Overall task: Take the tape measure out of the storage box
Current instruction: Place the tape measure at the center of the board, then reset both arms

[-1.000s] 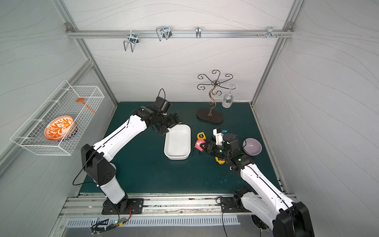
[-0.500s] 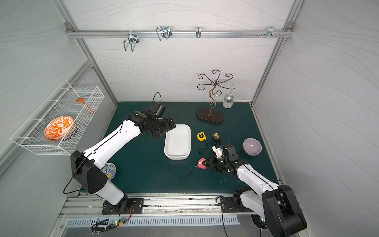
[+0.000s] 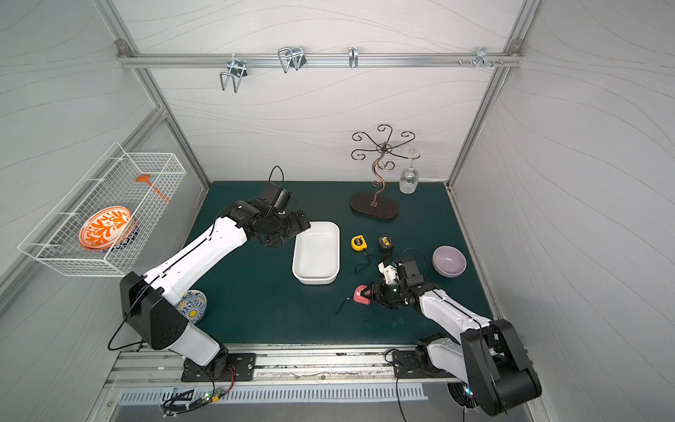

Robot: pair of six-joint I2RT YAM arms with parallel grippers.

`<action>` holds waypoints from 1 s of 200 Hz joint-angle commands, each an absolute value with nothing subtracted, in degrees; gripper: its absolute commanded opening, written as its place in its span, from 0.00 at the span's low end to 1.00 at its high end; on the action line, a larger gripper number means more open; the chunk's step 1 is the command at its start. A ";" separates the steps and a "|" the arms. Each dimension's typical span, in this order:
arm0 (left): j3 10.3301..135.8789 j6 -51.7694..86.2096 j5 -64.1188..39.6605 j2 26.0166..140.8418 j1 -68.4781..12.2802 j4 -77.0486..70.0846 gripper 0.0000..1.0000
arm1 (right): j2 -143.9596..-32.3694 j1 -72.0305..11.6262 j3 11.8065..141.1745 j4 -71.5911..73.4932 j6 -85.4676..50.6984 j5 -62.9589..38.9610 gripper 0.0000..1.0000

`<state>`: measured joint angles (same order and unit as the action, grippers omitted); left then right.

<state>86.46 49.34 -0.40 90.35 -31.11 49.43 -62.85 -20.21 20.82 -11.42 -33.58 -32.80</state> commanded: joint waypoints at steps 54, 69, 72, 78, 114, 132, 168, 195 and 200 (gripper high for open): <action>84.82 41.97 5.06 87.13 -29.63 49.34 1.00 | -53.18 -19.97 35.60 -39.90 -25.98 -24.41 0.83; 83.68 39.00 7.78 86.25 -29.61 49.15 1.00 | -52.53 -20.01 38.88 -41.92 -25.44 -21.34 0.90; 83.35 38.37 8.52 86.06 -29.62 49.09 1.00 | -52.37 -20.02 39.50 -41.92 -25.56 -20.41 0.92; 82.56 37.11 9.96 85.41 -29.53 48.53 1.00 | -52.22 -19.89 40.59 -41.68 -25.54 -18.88 0.98; 76.57 26.05 14.04 80.93 -27.83 41.16 1.00 | -56.81 -17.65 45.47 -35.56 -21.56 -17.93 0.99; 73.35 20.56 16.58 78.55 -27.04 35.91 1.00 | -59.52 -15.32 46.30 -31.47 -20.23 -17.15 0.99; 62.59 12.21 17.88 74.58 -23.14 22.80 0.99 | -67.11 -12.09 48.65 -24.96 -16.75 -8.79 0.99; 53.32 9.34 13.98 70.51 -17.84 13.58 0.99 | -72.72 -8.73 49.92 -18.38 -15.41 -2.62 0.99; 51.37 8.53 13.78 69.54 -17.12 11.49 0.99 | -73.18 -8.21 49.69 -16.93 -15.37 -1.64 0.99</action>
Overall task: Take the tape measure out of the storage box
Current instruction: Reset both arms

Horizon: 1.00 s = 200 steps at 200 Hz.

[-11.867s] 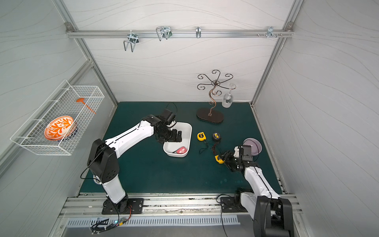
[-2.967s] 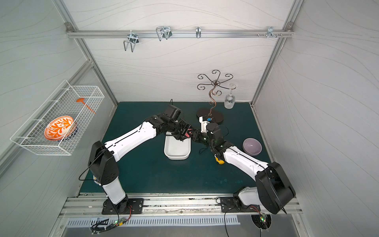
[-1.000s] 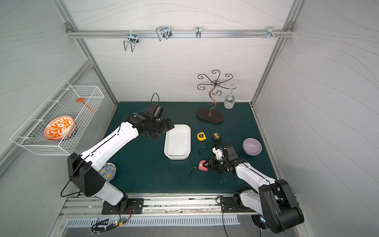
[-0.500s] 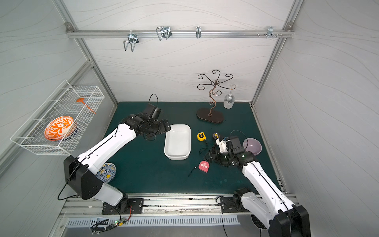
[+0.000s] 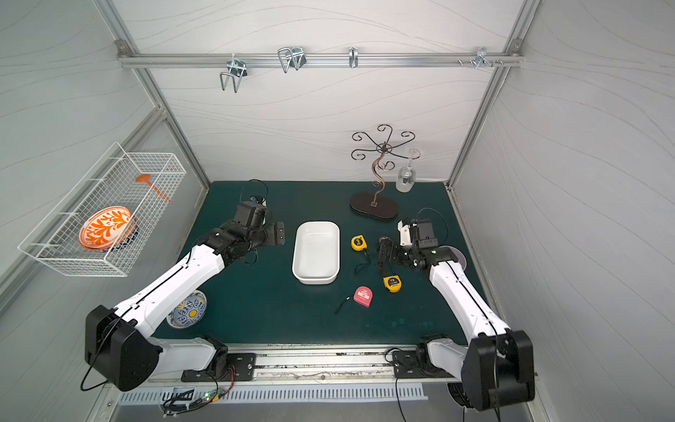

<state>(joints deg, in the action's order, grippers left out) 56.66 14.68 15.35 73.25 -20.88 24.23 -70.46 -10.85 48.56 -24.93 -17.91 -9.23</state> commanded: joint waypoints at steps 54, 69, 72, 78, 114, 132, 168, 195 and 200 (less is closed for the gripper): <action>34.53 2.21 10.83 63.01 -9.05 -6.11 0.99 | -79.96 -7.25 42.38 3.98 -7.08 11.82 0.99; 30.93 0.94 10.93 63.53 -7.65 -11.28 0.99 | -82.07 -6.94 39.27 10.61 -5.40 13.56 0.99; 30.18 0.68 11.10 63.75 -7.37 -12.42 0.99 | -82.42 -6.94 38.60 12.06 -5.29 13.71 0.99; 28.91 -0.10 11.29 64.30 -6.99 -14.61 0.99 | -82.76 -6.90 36.93 15.21 -5.01 13.46 0.99; 23.02 -2.05 10.13 69.28 -3.55 -29.79 0.99 | -83.70 -7.13 27.68 36.09 -0.50 11.92 0.99; 21.65 -1.06 6.86 74.22 -1.40 -38.22 0.99 | -85.43 -6.89 25.22 42.07 -0.40 10.02 0.99; 22.40 -0.71 1.68 85.75 0.41 -48.69 0.99 | -88.57 -7.62 21.37 51.42 0.80 9.17 0.99; 22.73 -0.08 1.70 88.16 0.79 -49.66 0.99 | -89.23 -8.05 21.39 52.11 0.33 11.33 0.99; 22.74 0.15 1.68 88.09 0.94 -49.31 0.99 | -89.21 -8.14 21.51 51.73 0.15 12.18 0.99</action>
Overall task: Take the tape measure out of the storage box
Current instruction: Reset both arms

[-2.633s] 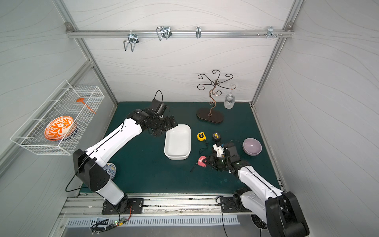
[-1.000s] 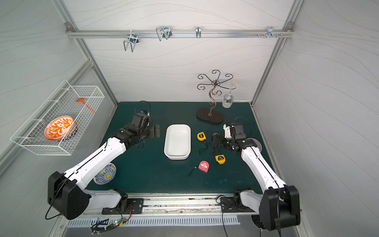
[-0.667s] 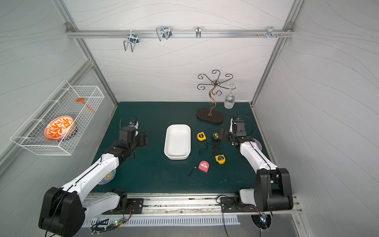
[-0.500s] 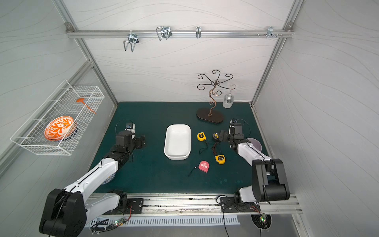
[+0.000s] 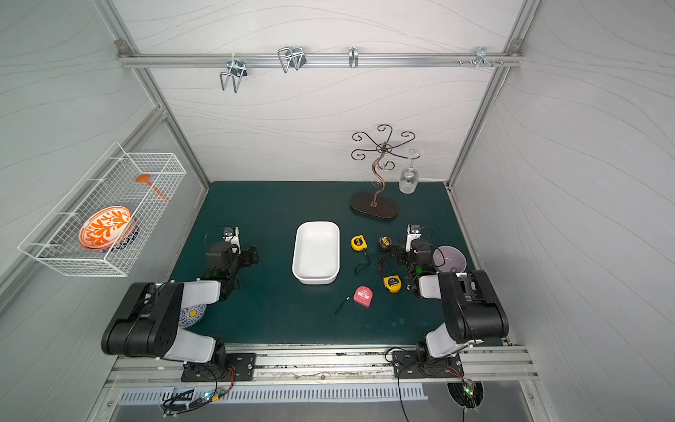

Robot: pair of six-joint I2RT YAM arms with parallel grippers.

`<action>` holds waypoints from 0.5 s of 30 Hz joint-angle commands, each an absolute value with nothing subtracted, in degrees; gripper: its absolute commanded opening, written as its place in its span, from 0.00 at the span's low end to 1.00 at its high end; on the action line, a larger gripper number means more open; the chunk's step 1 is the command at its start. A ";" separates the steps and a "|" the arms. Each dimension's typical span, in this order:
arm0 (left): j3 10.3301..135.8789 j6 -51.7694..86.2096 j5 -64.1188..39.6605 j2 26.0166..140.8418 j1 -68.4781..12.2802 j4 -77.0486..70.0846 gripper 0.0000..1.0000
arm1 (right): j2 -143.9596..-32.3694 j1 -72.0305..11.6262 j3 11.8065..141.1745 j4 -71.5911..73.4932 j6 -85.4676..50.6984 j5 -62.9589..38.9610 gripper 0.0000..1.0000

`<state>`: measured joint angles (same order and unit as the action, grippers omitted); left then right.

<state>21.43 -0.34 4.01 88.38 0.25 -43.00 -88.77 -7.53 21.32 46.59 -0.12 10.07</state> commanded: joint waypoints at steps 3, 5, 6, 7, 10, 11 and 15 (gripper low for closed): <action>22.51 0.62 2.76 88.99 0.97 -51.24 0.99 | -89.84 -8.73 24.12 47.61 0.11 13.62 0.99; 23.99 1.22 4.26 88.56 1.06 -47.75 0.99 | -89.54 -8.97 23.19 49.05 0.13 14.23 0.99; 24.12 1.09 4.45 88.98 1.05 -48.16 0.99 | -89.83 -9.20 23.33 49.30 0.43 14.81 0.99; 24.09 1.14 4.40 88.97 1.05 -48.17 0.99 | -89.74 -9.25 23.33 49.31 0.44 14.79 0.99; 24.17 1.07 4.35 88.92 1.05 -47.98 0.99 | -90.19 -9.13 23.74 48.89 0.15 15.08 0.99; 24.26 1.12 4.31 88.95 1.05 -47.76 0.99 | -90.00 -8.80 23.92 48.26 -0.18 14.75 0.99; 24.21 1.08 4.31 88.95 1.05 -47.73 0.99 | -89.69 -8.69 23.56 48.54 -0.25 14.70 0.99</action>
